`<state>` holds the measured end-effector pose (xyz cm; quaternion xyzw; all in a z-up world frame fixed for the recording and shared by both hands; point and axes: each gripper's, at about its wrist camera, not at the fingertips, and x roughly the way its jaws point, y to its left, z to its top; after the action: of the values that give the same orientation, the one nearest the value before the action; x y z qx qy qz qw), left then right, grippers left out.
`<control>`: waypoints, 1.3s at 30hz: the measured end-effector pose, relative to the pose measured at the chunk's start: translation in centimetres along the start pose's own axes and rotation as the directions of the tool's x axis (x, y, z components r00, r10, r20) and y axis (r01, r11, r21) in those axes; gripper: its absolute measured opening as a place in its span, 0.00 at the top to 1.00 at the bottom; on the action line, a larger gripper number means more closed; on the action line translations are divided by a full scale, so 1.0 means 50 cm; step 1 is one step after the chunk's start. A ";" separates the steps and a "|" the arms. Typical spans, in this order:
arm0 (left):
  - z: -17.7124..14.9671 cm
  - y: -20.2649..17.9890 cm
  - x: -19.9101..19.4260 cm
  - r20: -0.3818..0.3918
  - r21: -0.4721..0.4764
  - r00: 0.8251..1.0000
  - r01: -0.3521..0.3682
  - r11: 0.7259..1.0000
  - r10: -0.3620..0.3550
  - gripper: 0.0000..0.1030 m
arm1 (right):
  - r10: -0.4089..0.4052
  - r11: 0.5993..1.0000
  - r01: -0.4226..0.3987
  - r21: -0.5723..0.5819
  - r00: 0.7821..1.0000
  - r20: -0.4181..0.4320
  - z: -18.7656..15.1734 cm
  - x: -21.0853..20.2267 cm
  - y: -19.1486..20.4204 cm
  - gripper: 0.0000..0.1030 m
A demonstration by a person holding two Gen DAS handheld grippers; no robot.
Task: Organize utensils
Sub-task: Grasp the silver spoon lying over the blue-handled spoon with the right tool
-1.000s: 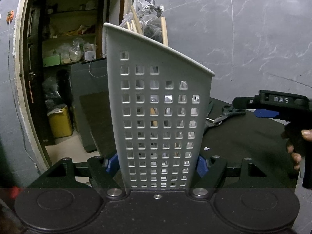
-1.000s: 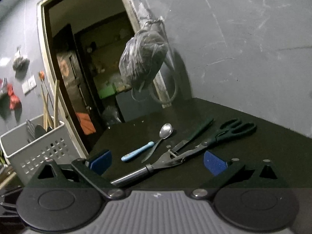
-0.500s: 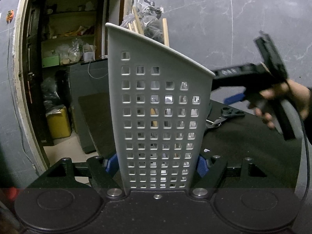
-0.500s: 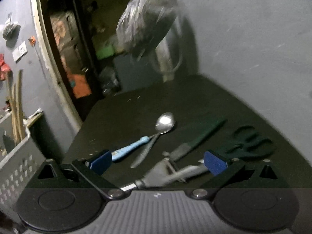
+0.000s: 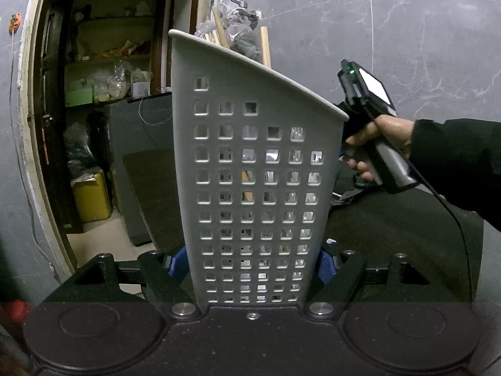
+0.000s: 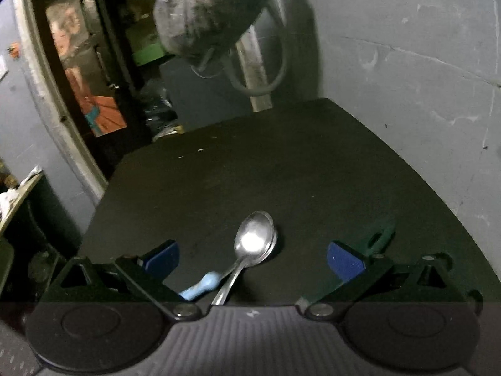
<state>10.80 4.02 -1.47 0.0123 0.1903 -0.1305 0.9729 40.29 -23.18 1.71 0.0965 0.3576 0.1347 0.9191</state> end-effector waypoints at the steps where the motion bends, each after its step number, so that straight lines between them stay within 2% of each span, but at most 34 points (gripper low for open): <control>1: 0.000 0.000 0.000 0.000 -0.001 1.000 0.000 1.000 0.000 0.24 | -0.012 1.000 0.012 0.016 1.000 0.000 0.002 0.008 -0.004 0.01; 6: 0.000 0.001 0.005 -0.002 -0.002 1.000 -0.002 1.000 0.002 0.24 | -0.061 0.998 0.061 0.009 0.998 0.000 0.007 0.041 -0.007 0.08; 13: 0.001 0.000 0.006 -0.003 -0.001 1.000 -0.002 1.000 0.002 0.24 | -0.076 0.995 0.075 -0.062 0.997 -0.004 -0.004 0.068 0.018 0.26; 15: 0.001 0.000 0.006 -0.004 -0.001 1.000 -0.002 1.000 0.002 0.24 | -0.076 0.994 0.075 -0.079 0.997 -0.012 -0.008 0.074 0.022 0.34; 17: 0.001 0.000 0.006 -0.004 -0.002 1.000 -0.001 1.000 0.001 0.24 | -0.078 0.994 0.076 -0.083 0.997 -0.016 -0.012 0.075 0.022 0.47; 18: 0.001 0.000 0.006 -0.003 -0.002 1.000 -0.001 1.000 0.001 0.24 | -0.080 0.993 0.079 -0.088 0.997 -0.008 -0.014 0.073 0.022 0.50; 20: 0.001 0.000 0.006 -0.002 -0.004 1.000 0.000 1.000 0.000 0.24 | -0.089 0.992 0.089 -0.086 0.996 0.004 -0.019 0.068 0.017 0.66; 26: 0.000 0.000 0.006 -0.002 -0.005 1.000 0.000 1.000 0.000 0.24 | -0.089 0.992 0.090 -0.088 0.996 0.022 -0.028 0.050 -0.001 0.85; 32: -0.001 -0.001 0.007 -0.003 -0.004 1.000 -0.001 1.000 0.001 0.24 | -0.077 0.993 0.080 -0.085 0.996 0.036 -0.039 0.027 -0.028 0.89; 39: 0.002 -0.001 0.005 -0.003 -0.003 1.000 -0.003 1.000 0.003 0.24 | -0.083 0.993 0.085 -0.078 0.996 0.025 -0.045 0.008 -0.044 0.88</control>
<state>11.04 3.91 -1.47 0.0111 0.1920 -0.1289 0.9728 39.45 -24.97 -0.78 0.0464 0.3459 0.1091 0.9307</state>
